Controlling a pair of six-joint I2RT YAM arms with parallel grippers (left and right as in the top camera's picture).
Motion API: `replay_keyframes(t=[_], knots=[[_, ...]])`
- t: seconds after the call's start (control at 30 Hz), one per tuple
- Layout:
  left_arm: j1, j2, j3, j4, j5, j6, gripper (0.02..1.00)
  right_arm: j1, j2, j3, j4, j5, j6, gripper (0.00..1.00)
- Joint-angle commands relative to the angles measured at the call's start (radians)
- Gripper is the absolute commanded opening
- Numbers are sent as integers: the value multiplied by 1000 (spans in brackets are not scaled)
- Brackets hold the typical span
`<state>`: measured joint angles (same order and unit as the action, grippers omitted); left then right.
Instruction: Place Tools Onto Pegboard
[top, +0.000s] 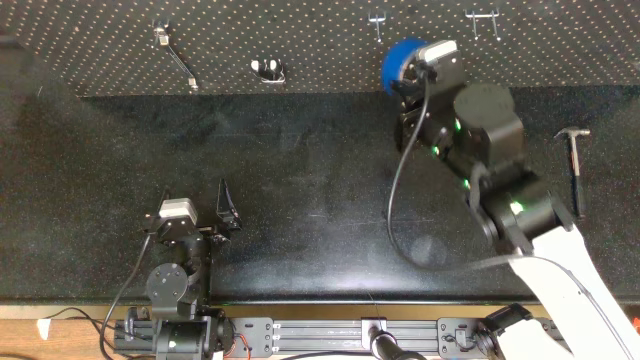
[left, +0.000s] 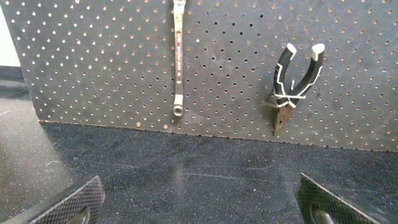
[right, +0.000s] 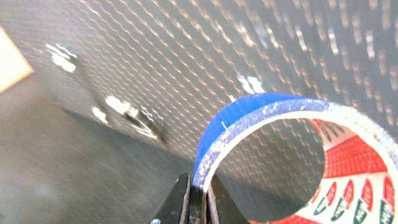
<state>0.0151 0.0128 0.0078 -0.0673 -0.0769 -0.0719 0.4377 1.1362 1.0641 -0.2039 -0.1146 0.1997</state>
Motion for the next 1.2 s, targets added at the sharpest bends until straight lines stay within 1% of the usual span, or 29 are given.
replay_keyframes(t=[0.03, 0.07, 0.1, 0.13, 0.33, 0.53, 0.63, 0.7, 0.87, 0.97, 1.07, 1.2], knots=[[-5, -9, -2, -7, 10, 2, 996, 98, 20, 0, 64, 252, -12, 75], [-5, -9, -2, -7, 10, 2, 996, 108, 45, 0, 74, 299, -12, 75], [-5, -9, -2, -7, 10, 2, 996, 112, 73, 0, 90, 325, -12, 75], [-5, -9, -2, -7, 10, 2, 996, 112, 101, 0, 110, 331, -12, 75], [-5, -9, -2, -7, 10, 2, 996, 119, 254, 0, 230, 340, -49, 77], [-5, -9, -2, -7, 10, 2, 996, 130, 343, 0, 322, 344, -57, 75], [-5, -9, -2, -7, 10, 2, 996, 130, 382, 0, 373, 366, -56, 77], [-5, -9, -2, -7, 10, 2, 996, 130, 407, 0, 392, 402, -56, 75], [-5, -9, -2, -7, 10, 2, 996, 129, 450, 0, 438, 406, -57, 73], [-5, -9, -2, -7, 10, 2, 996, 129, 475, 0, 470, 444, -57, 75], [-5, -9, -2, -7, 10, 2, 996, 129, 499, 0, 515, 446, -87, 75], [-5, -9, -2, -7, 10, 2, 996, 130, 508, 0, 528, 446, -86, 77]])
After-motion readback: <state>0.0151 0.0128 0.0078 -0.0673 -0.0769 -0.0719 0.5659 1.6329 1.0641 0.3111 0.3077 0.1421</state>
